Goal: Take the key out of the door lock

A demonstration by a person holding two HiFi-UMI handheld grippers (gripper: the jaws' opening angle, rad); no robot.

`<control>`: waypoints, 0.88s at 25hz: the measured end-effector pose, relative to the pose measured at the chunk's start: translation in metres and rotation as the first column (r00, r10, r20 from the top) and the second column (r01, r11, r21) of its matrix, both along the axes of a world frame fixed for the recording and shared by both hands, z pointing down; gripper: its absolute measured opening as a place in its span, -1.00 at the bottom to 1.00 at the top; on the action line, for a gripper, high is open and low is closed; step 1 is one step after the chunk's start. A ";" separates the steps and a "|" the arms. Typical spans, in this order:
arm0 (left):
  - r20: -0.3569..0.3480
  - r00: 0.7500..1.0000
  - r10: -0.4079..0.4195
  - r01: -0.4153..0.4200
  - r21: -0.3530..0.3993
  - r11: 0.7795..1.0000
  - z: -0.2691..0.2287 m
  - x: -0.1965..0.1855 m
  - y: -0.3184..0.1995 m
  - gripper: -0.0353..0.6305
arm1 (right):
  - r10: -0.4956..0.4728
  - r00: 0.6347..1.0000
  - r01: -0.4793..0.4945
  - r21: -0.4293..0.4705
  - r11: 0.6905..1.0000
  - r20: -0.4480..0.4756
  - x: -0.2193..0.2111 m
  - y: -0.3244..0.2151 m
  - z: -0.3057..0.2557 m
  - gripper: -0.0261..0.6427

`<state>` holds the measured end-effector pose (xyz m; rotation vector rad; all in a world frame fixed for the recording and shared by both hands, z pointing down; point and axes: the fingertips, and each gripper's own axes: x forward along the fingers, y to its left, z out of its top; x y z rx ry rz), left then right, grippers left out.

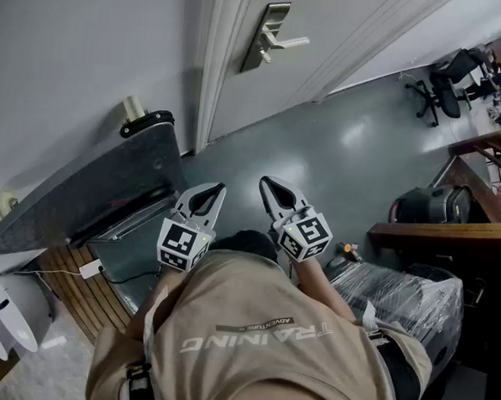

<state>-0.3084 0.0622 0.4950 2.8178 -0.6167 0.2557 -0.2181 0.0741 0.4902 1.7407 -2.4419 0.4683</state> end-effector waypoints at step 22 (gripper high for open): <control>-0.013 0.993 0.119 -0.120 -0.060 0.991 0.020 0.058 -0.016 -0.87 | 0.122 0.971 -0.133 -0.038 0.990 -0.204 0.047 0.013 0.005 -0.88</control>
